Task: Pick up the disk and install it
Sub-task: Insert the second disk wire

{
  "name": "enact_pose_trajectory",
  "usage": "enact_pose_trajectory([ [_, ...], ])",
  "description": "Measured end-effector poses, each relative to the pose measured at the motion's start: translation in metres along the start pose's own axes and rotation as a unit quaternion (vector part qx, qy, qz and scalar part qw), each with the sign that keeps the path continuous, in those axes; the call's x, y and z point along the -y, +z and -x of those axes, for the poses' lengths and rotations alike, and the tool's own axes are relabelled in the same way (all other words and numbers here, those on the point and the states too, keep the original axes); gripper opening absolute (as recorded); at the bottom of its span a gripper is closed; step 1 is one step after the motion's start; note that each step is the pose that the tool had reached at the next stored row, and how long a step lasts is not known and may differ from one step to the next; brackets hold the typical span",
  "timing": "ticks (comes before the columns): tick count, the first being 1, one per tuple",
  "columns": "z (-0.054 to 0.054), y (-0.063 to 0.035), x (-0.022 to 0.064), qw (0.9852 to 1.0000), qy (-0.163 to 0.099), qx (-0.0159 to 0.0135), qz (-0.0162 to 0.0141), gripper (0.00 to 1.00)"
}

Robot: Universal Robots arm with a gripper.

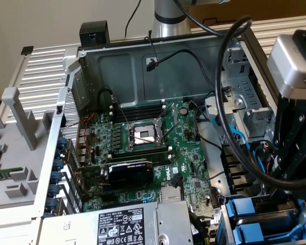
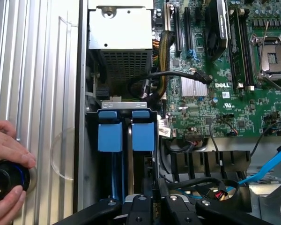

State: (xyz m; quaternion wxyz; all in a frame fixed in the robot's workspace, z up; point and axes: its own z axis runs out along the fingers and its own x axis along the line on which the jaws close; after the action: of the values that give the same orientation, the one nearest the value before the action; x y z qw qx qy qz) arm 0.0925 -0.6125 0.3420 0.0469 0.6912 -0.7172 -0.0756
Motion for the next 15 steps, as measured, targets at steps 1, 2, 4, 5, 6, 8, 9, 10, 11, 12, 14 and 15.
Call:
enact_pose_trajectory([
  [1,0.0001,0.0000,0.0000,1.0000,0.000,-0.0007,0.0001,0.16],
  [2,0.0002,0.0001,0.0000,1.0000,0.000,-0.0012,0.0001,0.16],
  [4,0.0004,0.0003,0.0000,1.0000,0.000,-0.0022,0.0001,0.16],
  [5,0.0005,0.0002,0.0000,1.0000,0.000,-0.0026,0.0001,0.16],
  [6,0.0006,0.0002,0.0000,1.0000,0.000,-0.0028,0.0001,0.16],
  [8,0.0008,0.0004,0.0001,1.0000,0.001,-0.0029,0.0001,0.16],
  [9,0.0008,0.0005,0.0001,1.0000,0.001,-0.0029,0.0001,0.16],
  [10,0.0009,0.0005,0.0001,1.0000,0.001,-0.0030,0.0001,0.16],
  [11,0.0009,0.0005,0.0001,1.0000,0.001,-0.0030,0.0001,0.16],
  [12,0.0009,0.0006,0.0001,1.0000,0.001,-0.0030,0.0001,0.16],
  [14,0.0010,0.0008,0.0001,1.0000,0.001,-0.0031,0.0001,0.16],
  [15,0.0010,0.0009,0.0001,1.0000,0.001,-0.0031,0.0001,0.16],
])
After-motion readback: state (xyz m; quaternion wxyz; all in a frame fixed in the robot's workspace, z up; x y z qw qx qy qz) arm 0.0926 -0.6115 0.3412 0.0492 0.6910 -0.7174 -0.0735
